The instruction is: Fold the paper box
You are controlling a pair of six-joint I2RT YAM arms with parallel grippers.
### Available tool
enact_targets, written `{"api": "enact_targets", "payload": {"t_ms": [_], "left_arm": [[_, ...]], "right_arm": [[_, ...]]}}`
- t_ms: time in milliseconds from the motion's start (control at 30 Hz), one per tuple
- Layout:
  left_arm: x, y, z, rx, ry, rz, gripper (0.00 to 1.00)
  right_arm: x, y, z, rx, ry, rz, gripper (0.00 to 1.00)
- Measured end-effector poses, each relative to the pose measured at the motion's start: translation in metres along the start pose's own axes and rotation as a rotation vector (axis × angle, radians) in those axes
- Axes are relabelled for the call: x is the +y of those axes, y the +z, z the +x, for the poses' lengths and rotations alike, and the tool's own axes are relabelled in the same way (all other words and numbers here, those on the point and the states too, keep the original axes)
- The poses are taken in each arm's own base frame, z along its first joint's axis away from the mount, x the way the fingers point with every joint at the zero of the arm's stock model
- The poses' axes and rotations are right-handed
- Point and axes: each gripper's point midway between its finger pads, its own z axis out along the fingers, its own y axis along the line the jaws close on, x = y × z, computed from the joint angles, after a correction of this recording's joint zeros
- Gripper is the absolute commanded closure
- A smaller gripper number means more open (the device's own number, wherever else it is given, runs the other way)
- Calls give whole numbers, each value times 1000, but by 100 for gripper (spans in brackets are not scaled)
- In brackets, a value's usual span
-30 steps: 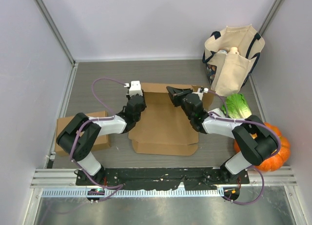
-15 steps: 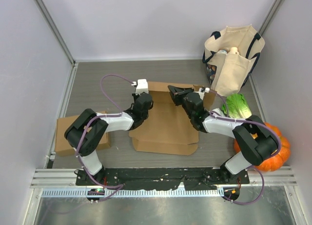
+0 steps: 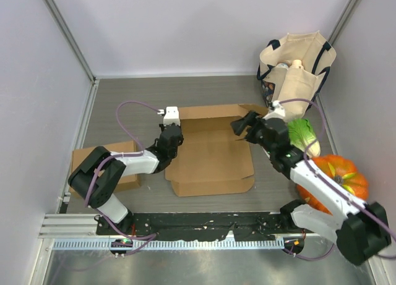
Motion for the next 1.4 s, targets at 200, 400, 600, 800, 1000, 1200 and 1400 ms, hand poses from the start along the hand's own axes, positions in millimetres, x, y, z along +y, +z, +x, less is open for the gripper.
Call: {"api": "enact_targets", "payload": {"t_ms": [200, 400, 600, 800, 1000, 1200, 1400], "left_arm": [[3, -5, 1, 2, -4, 5, 100], [7, -8, 1, 5, -11, 6, 100], [7, -8, 2, 8, -30, 7, 100], [7, -7, 2, 10, -44, 8, 100], [8, -7, 2, 10, -53, 5, 100], [9, -7, 2, 11, -48, 4, 100], [14, -5, 3, 14, -51, -11, 100]], "right_arm": [[-64, -26, -34, -45, -79, 90, 42], [-86, 8, 5, 65, -40, 76, 99], [-113, 36, 31, 50, 24, 109, 99], [-122, 55, 40, -3, 39, 129, 99], [-135, 42, 34, -26, -22, 212, 63], [-92, 13, -21, -115, -196, 135, 33], [-39, 2, -65, -179, -273, -8, 24]]}}
